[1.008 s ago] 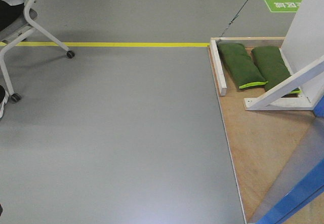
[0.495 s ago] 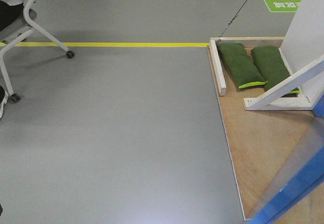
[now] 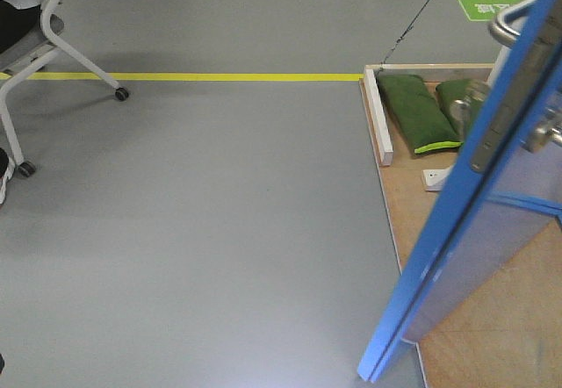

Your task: Move to blue door and open it

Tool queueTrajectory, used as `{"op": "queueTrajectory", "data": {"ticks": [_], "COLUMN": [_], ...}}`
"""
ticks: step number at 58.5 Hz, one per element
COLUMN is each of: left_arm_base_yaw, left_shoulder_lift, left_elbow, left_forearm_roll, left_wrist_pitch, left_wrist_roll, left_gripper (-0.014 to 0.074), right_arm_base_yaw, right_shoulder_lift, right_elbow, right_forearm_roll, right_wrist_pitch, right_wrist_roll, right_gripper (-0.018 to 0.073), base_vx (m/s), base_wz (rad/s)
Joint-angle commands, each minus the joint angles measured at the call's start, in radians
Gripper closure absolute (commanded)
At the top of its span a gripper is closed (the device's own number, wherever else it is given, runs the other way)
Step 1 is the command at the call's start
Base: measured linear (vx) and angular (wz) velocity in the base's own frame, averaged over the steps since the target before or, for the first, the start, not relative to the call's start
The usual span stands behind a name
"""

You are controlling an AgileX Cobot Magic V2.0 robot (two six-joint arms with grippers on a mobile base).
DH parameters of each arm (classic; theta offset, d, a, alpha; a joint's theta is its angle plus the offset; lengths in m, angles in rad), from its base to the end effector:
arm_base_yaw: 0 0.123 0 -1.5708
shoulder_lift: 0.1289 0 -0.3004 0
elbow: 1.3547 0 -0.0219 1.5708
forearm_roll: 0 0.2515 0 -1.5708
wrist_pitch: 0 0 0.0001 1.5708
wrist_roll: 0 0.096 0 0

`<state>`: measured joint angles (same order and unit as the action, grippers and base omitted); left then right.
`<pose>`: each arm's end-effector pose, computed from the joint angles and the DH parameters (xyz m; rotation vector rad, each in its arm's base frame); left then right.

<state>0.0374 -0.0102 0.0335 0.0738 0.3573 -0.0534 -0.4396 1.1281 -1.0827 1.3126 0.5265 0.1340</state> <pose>0.0430 0.0041 0.1687 -0.0380 1.8633 0.0608 0.2380 -0.0603 0.4323 1.1512 1.3812 1.1353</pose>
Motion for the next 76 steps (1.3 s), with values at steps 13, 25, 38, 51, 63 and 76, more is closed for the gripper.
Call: {"op": "queueTrajectory", "data": {"ticks": [13,25,38,51,63,76], "left_arm_base_yaw": [-0.001,-0.001,-0.001,-0.001,-0.001,-0.001], "left_shoulder_lift": [-0.017,-0.017,-0.017,-0.017,-0.017,-0.017], "left_elbow": [-0.032,-0.032,-0.032,-0.032,-0.032,-0.032], "left_forearm_roll": [0.001,0.001,0.001,0.001,0.001,0.001], "left_wrist_pitch": [-0.080,-0.080,-0.080,-0.080,-0.080,-0.080], "left_wrist_roll": [-0.004,-0.004,-0.004,-0.004,-0.004,-0.004], "left_gripper": [0.0526,0.0526,0.0526,0.0526,0.0526,0.0526], "right_arm_base_yaw": [0.004,0.004,0.063,0.244,0.256,0.256], "right_shoulder_lift": [0.071,0.165,0.242,0.280,0.286,0.286], "right_elbow": [-0.068,-0.218,-0.348,-0.389,-0.392,-0.392], "right_forearm_roll": [0.034,0.034,0.031,0.027,0.027,0.027], "right_wrist_pitch": [-0.088,-0.084,-0.114,-0.235,-0.237,-0.239], "right_wrist_roll": [-0.018,-0.018,-0.018,-0.018,-0.018,-0.018], "right_gripper": [0.0564,0.0564,0.0564,0.0564,0.0564,0.0564], "base_vx": [0.00,0.00,0.00,0.00,0.00,0.00], "base_wz": [0.00,0.00,0.00,0.00,0.00,0.00]}}
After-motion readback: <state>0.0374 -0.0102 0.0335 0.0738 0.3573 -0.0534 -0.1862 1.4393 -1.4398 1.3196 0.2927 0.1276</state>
